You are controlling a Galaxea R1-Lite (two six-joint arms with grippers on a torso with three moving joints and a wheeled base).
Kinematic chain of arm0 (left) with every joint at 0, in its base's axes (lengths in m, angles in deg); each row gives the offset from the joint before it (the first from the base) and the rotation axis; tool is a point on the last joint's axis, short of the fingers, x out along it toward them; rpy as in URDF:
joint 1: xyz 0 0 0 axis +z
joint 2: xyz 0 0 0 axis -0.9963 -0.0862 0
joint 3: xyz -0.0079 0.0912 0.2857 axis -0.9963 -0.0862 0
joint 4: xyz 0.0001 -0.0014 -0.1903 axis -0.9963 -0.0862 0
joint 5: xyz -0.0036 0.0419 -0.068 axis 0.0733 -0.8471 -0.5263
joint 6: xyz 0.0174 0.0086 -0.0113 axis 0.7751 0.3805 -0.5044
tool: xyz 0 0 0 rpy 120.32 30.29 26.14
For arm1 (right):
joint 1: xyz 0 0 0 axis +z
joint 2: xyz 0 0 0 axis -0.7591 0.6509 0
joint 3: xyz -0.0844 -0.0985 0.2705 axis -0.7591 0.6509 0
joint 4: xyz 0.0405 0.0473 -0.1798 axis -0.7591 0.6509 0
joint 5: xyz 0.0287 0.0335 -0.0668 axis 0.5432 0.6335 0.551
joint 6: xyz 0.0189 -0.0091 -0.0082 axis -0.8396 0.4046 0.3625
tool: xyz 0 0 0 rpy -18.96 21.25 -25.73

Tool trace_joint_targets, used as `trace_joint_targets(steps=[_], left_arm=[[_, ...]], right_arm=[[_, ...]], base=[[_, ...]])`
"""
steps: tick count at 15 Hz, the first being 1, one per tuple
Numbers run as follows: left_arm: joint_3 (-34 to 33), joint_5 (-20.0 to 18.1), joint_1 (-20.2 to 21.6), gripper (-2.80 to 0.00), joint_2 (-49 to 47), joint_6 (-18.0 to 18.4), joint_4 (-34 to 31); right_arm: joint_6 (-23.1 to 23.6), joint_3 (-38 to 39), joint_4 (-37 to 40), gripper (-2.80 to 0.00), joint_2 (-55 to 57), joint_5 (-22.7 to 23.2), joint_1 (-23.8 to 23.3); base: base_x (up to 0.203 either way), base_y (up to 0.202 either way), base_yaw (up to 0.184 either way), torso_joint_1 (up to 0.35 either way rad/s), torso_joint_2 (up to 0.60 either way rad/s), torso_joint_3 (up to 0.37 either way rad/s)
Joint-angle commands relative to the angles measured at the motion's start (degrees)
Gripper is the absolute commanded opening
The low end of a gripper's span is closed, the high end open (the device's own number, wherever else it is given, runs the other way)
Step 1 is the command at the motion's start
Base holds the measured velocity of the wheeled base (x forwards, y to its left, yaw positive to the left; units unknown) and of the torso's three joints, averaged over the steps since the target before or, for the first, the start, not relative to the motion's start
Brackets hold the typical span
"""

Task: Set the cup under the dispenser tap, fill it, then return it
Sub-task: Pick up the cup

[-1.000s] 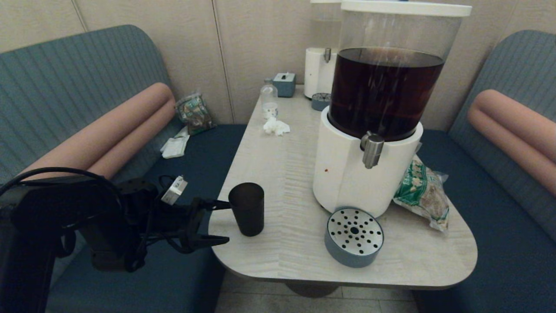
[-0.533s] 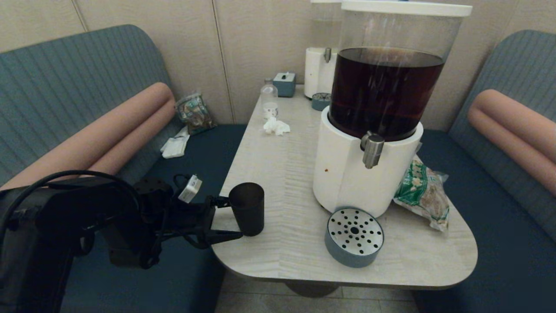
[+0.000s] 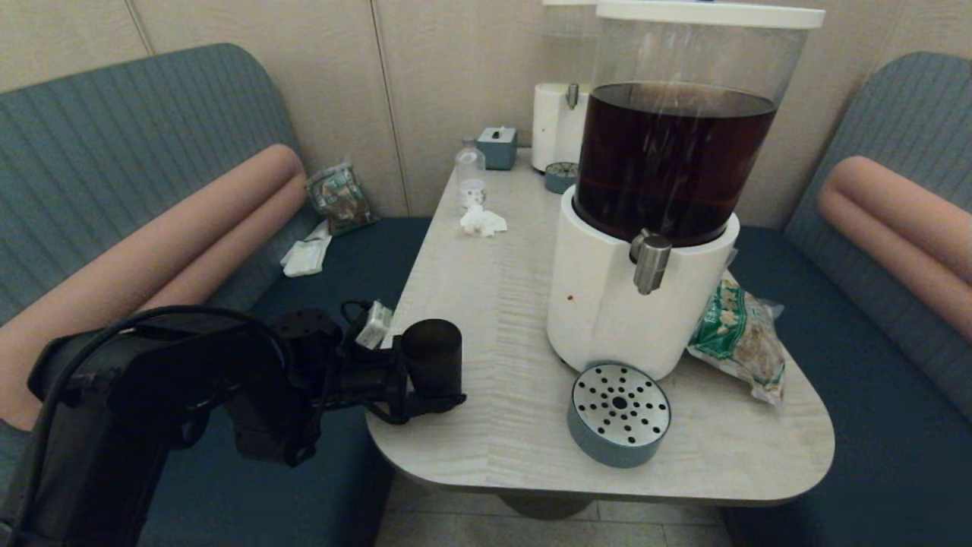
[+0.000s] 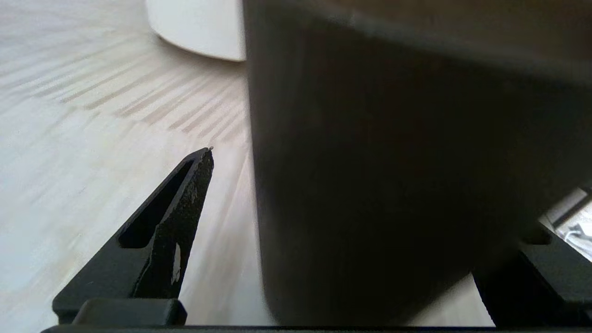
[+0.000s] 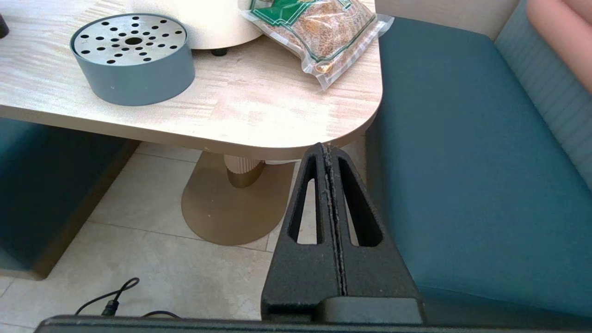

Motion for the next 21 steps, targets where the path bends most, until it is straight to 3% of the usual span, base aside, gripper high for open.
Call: trace_joint_targets(steps=[1, 3, 4, 15, 18, 21], left_arm=[[0.75, -0.14, -0.43, 0.00, 0.21, -0.63, 0.49], [2.14, 0.00, -0.42, 0.00, 0.23, -0.83, 0.49], [1.98, -0.05, -0.42, -2.80, 0.25, -0.91, 0.49], [-5.96, -0.28, -0.62, -2.80, 8.78, -0.82, 0.49], [-6.60, -0.11, -4.67, -2.80, 13.38, -2.01, 0.49], [-4.67, 5.51, -10.83, -2.80, 13.16, -4.68, 0.49]], right_arm=[[0.04, 0.00, 0.02, -2.80, 0.00, 0.04, -0.03], [0.01, 0.00, 0.02, -2.80, 0.00, 0.04, 0.03], [0.10, 0.00, 0.02, -2.80, 0.00, 0.04, -0.06], [0.01, 0.00, 0.02, -2.80, 0.00, 0.04, 0.03], [0.01, 0.00, 0.02, -2.80, 0.00, 0.04, 0.03], [0.09, 0.00, 0.02, -2.80, 0.00, 0.04, 0.03]], base=[[0.000, 0.000, 0.000, 0.000, 0.00, 0.000], [0.000, 0.000, 0.000, 0.000, 0.00, 0.000], [0.000, 0.000, 0.000, 0.000, 0.00, 0.000], [0.000, 0.000, 0.000, 0.000, 0.00, 0.000], [0.000, 0.000, 0.000, 0.000, 0.00, 0.000], [0.000, 0.000, 0.000, 0.000, 0.00, 0.000]])
